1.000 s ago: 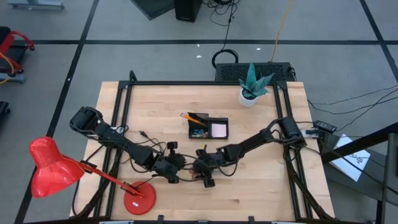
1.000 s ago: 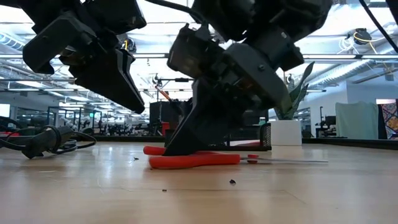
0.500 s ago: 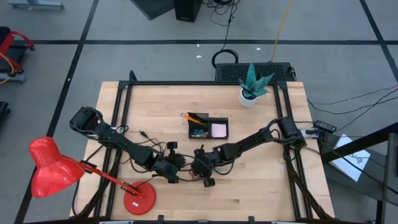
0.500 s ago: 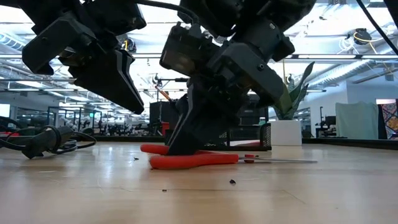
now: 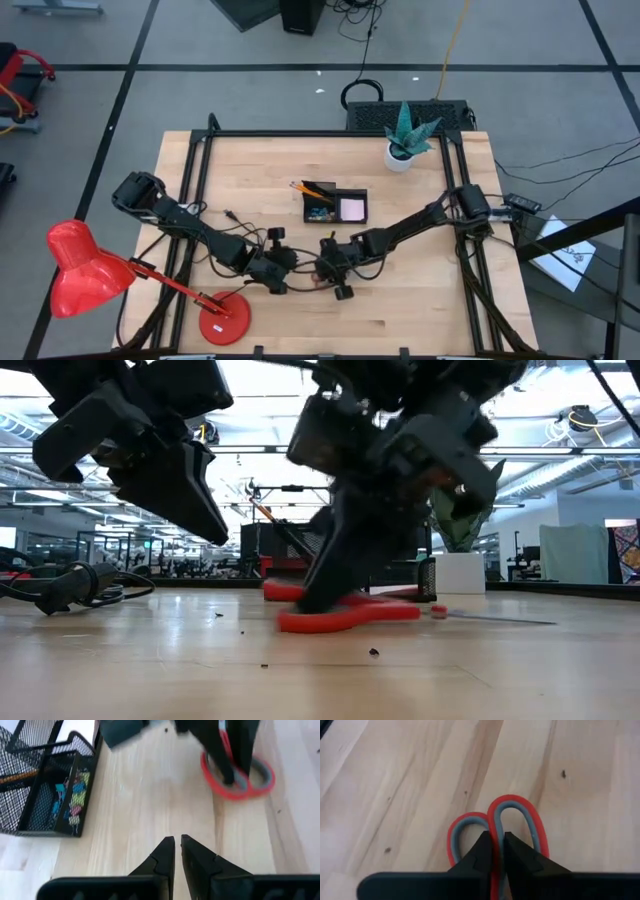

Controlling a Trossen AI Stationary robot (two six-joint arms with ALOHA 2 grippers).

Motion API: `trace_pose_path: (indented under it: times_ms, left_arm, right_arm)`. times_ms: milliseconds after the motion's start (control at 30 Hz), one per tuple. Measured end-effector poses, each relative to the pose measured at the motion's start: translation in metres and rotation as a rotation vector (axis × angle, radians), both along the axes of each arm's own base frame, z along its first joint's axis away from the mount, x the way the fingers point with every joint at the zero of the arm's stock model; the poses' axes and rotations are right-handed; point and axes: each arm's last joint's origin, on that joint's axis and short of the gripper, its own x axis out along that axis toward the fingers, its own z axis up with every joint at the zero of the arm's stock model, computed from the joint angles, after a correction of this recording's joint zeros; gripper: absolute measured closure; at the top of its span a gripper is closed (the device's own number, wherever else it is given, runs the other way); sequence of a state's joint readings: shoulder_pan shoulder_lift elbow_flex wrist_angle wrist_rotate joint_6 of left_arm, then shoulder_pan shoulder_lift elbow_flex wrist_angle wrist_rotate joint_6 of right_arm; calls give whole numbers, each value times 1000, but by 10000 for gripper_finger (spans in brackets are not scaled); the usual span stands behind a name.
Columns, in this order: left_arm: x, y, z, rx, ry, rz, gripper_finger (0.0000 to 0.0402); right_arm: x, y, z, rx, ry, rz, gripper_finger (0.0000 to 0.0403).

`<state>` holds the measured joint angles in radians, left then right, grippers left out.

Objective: Pick and place office supplies into organizer
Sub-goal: Put the red scissors into the black desk organizer

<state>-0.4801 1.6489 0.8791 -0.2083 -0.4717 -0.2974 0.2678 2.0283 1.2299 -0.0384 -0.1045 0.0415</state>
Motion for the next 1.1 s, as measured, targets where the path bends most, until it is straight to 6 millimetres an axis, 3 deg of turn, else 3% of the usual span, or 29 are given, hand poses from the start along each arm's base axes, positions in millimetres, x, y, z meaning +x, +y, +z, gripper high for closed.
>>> trace_pose_path:
  times_ms: [267, 667, 833, 1100]
  left_arm:
    - [-3, 3, -2, 7, 18, 69, 360]
    - [6, 8, 4, 6, -81, 120, 360]
    - [7, 7, 5, 99, -130, 139, 360]
    - [-3, -13, 13, 292, -262, 181, 360]
  right_arm:
    - [-10, 8, 53, -85, -148, 4, 382]
    - [-21, 12, 113, -255, -424, -86, 382]
    - [-23, 14, 138, -205, -566, -73, 382]
    - [-33, 25, 171, -199, -757, -23, 382]
